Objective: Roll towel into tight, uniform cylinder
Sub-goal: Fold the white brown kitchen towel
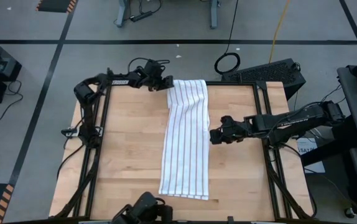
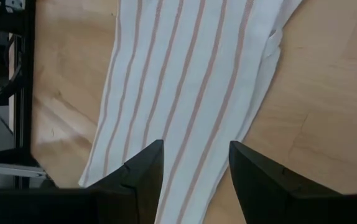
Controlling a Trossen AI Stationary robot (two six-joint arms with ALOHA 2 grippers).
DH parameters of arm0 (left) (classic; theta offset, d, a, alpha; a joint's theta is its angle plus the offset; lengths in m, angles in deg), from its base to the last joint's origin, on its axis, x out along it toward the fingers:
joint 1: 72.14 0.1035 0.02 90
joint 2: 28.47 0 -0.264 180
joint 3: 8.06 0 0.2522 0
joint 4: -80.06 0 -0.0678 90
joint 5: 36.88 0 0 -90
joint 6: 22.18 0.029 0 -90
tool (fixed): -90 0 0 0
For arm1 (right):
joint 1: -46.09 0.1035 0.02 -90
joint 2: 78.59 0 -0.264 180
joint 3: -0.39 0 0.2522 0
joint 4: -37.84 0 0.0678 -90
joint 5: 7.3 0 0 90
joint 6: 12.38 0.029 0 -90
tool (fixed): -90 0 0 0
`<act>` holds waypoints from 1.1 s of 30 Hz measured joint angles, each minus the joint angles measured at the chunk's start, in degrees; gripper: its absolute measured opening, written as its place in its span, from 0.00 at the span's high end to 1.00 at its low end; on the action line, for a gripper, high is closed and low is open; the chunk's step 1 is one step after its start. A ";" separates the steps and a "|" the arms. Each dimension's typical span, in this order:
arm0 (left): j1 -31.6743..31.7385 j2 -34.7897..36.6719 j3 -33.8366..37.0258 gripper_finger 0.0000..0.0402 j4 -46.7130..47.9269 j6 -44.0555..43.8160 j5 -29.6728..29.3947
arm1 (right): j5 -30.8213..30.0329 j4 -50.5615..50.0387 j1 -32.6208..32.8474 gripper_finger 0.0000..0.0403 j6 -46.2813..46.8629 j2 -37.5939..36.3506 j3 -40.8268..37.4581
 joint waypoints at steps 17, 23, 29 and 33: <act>0.37 -2.05 0.02 0.55 3.55 3.26 -4.25 | -0.56 -0.36 -0.50 0.58 -1.39 0.02 0.00; 0.37 -1.83 -0.11 0.58 -1.67 4.49 -4.76 | -0.61 -0.35 -0.50 0.58 -1.27 0.02 0.00; 0.37 -1.87 -0.07 0.85 -3.87 10.86 -4.34 | -0.61 -0.30 -0.50 0.58 -1.09 0.02 0.00; 0.64 -1.87 -0.07 0.97 -6.98 11.85 -1.79 | -0.38 -0.14 -0.46 0.58 -0.61 0.02 0.00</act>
